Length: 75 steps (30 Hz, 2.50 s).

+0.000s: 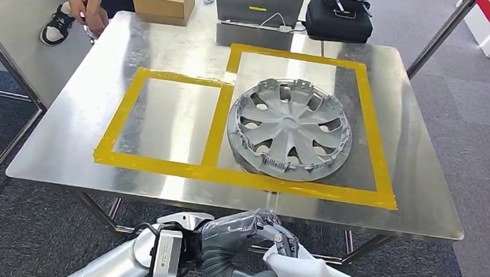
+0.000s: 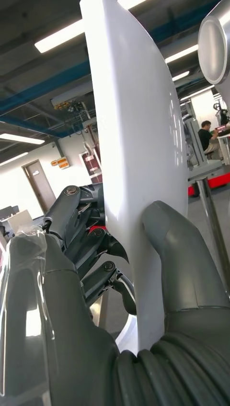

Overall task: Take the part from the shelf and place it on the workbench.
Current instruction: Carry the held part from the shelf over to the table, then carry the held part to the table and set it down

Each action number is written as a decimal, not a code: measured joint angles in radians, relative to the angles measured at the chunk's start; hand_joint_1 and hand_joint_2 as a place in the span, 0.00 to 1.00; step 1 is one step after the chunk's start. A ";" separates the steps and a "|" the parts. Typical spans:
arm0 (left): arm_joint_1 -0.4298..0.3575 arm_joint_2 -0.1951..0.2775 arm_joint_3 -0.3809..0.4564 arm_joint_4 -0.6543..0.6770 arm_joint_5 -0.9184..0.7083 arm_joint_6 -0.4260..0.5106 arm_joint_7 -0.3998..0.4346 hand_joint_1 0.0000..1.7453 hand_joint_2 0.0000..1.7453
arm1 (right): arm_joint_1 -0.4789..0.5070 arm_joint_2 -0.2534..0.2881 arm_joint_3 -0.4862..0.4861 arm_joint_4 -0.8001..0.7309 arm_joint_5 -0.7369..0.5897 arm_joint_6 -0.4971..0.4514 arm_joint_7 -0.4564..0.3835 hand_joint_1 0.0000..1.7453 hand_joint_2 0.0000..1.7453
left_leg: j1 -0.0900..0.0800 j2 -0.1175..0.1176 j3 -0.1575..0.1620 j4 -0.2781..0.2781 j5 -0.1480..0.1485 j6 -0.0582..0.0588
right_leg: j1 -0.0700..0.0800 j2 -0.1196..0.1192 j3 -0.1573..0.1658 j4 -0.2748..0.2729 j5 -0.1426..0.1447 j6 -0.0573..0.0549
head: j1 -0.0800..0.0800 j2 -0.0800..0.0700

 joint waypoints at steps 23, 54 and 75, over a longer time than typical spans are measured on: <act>0.042 0.058 0.053 -0.058 -0.031 0.027 0.010 1.00 1.00 | -0.006 0.008 0.000 0.001 0.002 0.000 0.020 0.00 0.00 | 0.000 0.014 -0.135 0.029 0.104 -0.036 | -0.004 0.004 0.219 -0.241 0.080 -0.019 | -0.008 0.000; 0.053 0.169 0.613 0.471 -1.412 1.011 0.445 1.00 1.00 | -0.001 0.012 -0.010 0.001 0.002 -0.022 0.027 0.00 0.00 | -0.002 0.011 -0.031 -0.011 0.037 -0.051 | 0.003 0.012 0.118 -0.230 0.178 -0.037 | -0.008 0.000; 0.137 0.164 0.750 0.714 -1.506 1.148 0.446 0.00 0.00 | -0.007 0.017 -0.007 0.001 0.047 -0.020 0.011 0.00 0.00 | -0.003 0.011 -0.013 -0.011 0.029 -0.049 | 0.002 0.012 0.141 -0.239 0.175 -0.035 | -0.008 0.000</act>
